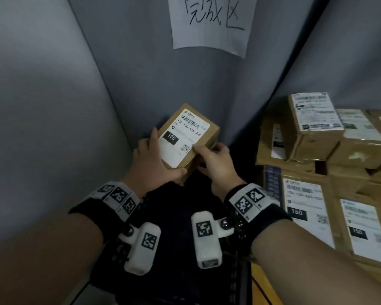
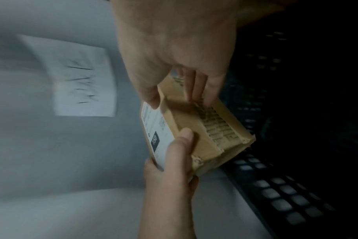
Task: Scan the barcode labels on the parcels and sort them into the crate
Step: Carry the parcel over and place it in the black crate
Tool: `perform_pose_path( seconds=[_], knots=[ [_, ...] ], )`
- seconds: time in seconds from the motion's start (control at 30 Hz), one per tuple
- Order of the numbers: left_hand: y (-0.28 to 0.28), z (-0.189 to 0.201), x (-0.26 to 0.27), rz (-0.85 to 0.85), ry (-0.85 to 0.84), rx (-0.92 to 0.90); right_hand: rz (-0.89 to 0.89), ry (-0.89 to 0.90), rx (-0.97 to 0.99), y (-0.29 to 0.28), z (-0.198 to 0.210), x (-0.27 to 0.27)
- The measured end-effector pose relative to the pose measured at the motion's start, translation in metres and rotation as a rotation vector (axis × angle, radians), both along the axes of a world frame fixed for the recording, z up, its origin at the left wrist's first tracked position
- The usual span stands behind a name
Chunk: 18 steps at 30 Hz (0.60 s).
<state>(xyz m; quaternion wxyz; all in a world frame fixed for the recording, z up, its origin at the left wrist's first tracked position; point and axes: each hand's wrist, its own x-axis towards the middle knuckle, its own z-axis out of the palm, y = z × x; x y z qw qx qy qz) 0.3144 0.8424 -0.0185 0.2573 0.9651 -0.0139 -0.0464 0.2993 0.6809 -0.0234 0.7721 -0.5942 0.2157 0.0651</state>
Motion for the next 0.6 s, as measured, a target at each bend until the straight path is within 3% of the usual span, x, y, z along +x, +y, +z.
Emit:
perform_pose_path(
  seconds=[0.1, 0.23, 0.3, 0.4, 0.5, 0.6],
  knots=[
    [0.016, -0.048, 0.004, 0.109, 0.165, -0.119, 0.076, 0.156, 0.059, 0.027, -0.053, 0.004],
    [0.025, -0.099, 0.01, 0.171, 0.294, -0.255, 0.042, 0.209, 0.193, 0.043, -0.12, 0.009],
    [0.029, -0.117, 0.017, 0.126, 0.365, -0.263, 0.054, 0.25, 0.217, 0.042, -0.143, 0.014],
    [0.041, -0.134, 0.032, -0.073, 0.416, -0.211, 0.06, 0.299, 0.238, 0.036, -0.168, 0.021],
    [0.052, -0.138, 0.048, -0.242, 0.295, -0.18, 0.088, 0.331, 0.274, 0.028, -0.179, 0.029],
    [0.061, -0.152, 0.066, -0.227, -0.077, 0.126, 0.106, 0.375, 0.209, 0.024, -0.201, 0.046]
  ],
)
